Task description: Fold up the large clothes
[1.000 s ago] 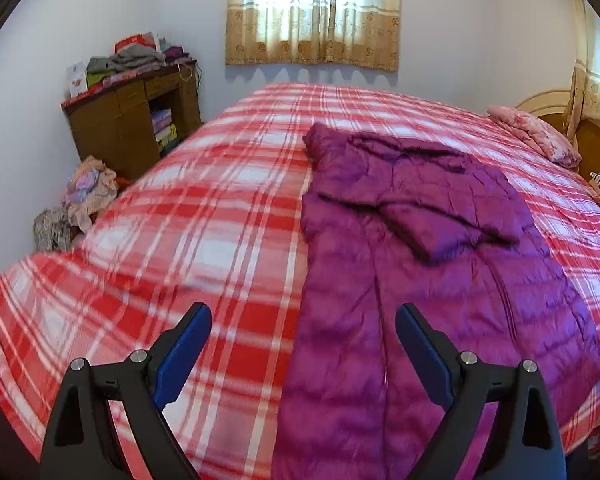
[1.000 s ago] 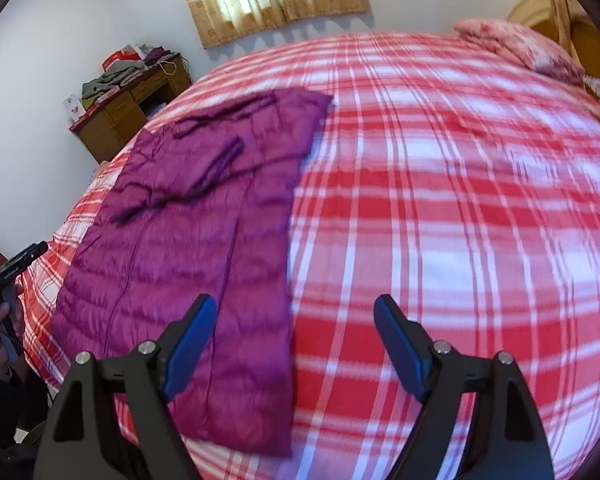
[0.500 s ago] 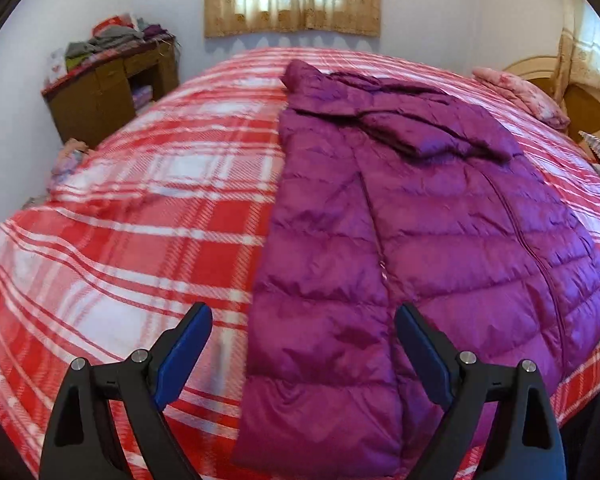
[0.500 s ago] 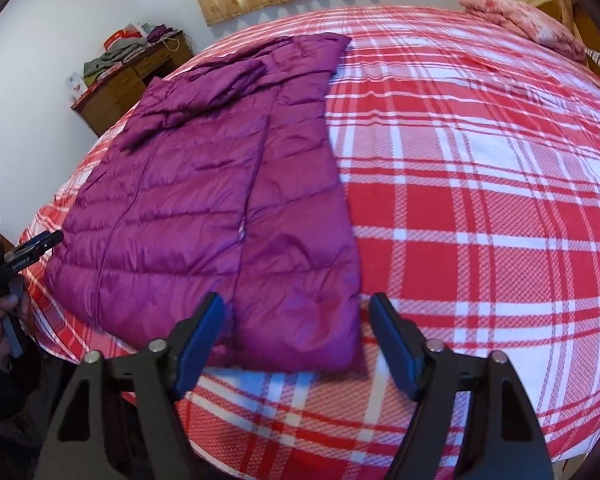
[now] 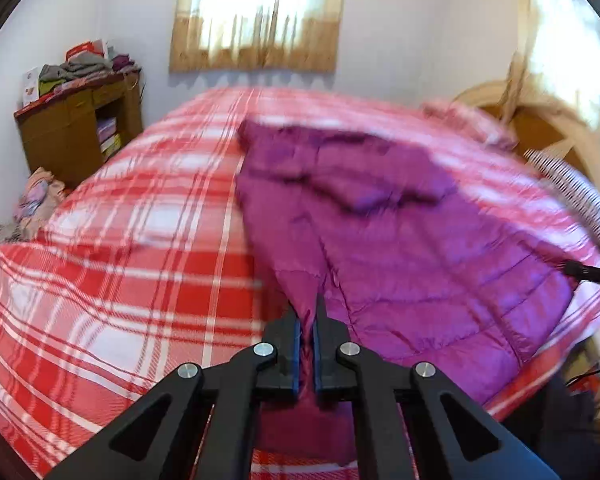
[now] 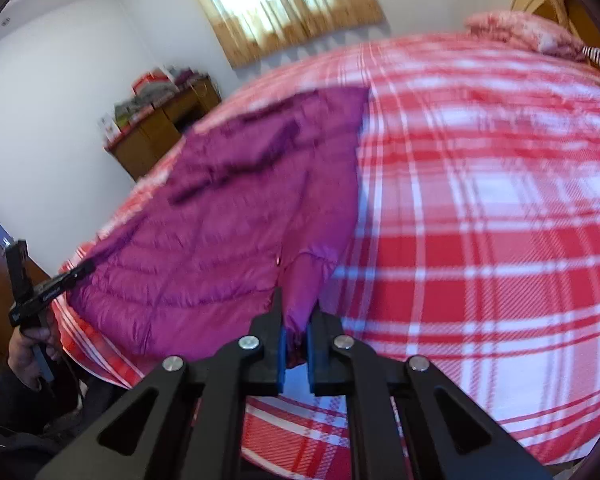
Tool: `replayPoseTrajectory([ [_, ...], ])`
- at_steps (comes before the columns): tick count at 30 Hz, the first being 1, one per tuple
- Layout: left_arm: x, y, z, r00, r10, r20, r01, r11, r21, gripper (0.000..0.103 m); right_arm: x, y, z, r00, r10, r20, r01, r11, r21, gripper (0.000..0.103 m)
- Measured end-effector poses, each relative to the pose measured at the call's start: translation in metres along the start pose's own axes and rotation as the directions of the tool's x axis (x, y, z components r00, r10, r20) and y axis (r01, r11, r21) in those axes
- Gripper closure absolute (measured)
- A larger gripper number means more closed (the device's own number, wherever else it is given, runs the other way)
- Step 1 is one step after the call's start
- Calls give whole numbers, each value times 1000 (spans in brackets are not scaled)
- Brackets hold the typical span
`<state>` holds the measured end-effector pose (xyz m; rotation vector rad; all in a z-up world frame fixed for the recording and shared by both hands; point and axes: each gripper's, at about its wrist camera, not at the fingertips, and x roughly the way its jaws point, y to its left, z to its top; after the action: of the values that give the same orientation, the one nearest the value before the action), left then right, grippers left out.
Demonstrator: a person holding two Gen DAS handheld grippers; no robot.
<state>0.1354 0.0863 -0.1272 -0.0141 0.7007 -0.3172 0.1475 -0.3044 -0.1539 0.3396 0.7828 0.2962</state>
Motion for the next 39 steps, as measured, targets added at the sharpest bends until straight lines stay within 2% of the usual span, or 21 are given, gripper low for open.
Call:
replayPoseTrajectory([
  [4, -48, -4, 17, 994, -63, 90, 64, 998, -5, 100, -48, 14, 18, 994, 39, 104, -37, 999, -20, 94],
  [6, -71, -7, 27, 987, -99, 124, 101, 995, -4, 100, -73, 23, 29, 985, 59, 160, -53, 998, -40, 94],
  [9, -104, -12, 41, 976, -116, 185, 114, 993, 20, 100, -109, 41, 45, 964, 94, 249, -78, 994, -73, 94],
  [11, -107, -12, 52, 975, -104, 194, 100, 994, 33, 100, -123, 50, 56, 947, 115, 301, -90, 991, -94, 94],
  [13, -85, -7, 64, 979, -87, 185, 79, 996, 51, 100, -120, 52, 73, 938, 120, 326, -88, 990, -110, 94],
  [16, -36, 9, 83, 987, -74, 144, 71, 997, 27, 100, -82, 34, 102, 945, 111, 307, -87, 992, -90, 94],
  [19, 21, 29, 105, 992, -44, 122, 45, 999, -5, 97, -24, 14, 138, 956, 49, 288, -34, 998, -58, 94],
  [20, 38, 35, 114, 992, -20, 126, 22, 1000, -19, 96, -7, 9, 149, 957, 28, 288, -16, 999, -46, 94],
  [21, 50, 39, 120, 991, -13, 130, 17, 999, -31, 96, 3, 3, 156, 947, -16, 320, 22, 1000, -16, 94],
  [23, 78, 50, 133, 993, 14, 120, -6, 998, -63, 93, 31, -11, 176, 948, -37, 316, 29, 999, 31, 94],
  [26, 103, 60, 148, 985, 93, 145, -79, 992, -97, 61, 62, -30, 196, 951, -75, 301, 55, 996, 73, 94],
  [27, 110, 65, 154, 979, 124, 163, -107, 988, -111, 39, 76, -35, 203, 954, -85, 287, 65, 995, 80, 94],
  [28, 117, 69, 159, 972, 157, 176, -135, 982, -130, 24, 85, -37, 209, 956, -101, 277, 81, 993, 83, 94],
  [30, 130, 78, 168, 962, 192, 194, -160, 973, -167, 23, 103, -43, 216, 957, -124, 262, 105, 991, 85, 94],
  [32, 144, 82, 178, 952, 262, 156, -229, 952, -201, 23, 125, -47, 228, 955, -167, 245, 149, 985, 91, 95],
  [35, 155, 85, 190, 933, 323, 155, -284, 931, -231, 22, 154, -56, 241, 950, -223, 219, 199, 972, 128, 95],
  [38, 165, 67, 201, 915, 360, 183, -327, 926, -188, 22, 182, -64, 253, 941, -278, 192, 253, 957, 143, 95],
  [39, 172, 57, 204, 904, 385, 184, -361, 920, -150, 22, 191, -66, 256, 939, -293, 181, 271, 953, 139, 95],
])
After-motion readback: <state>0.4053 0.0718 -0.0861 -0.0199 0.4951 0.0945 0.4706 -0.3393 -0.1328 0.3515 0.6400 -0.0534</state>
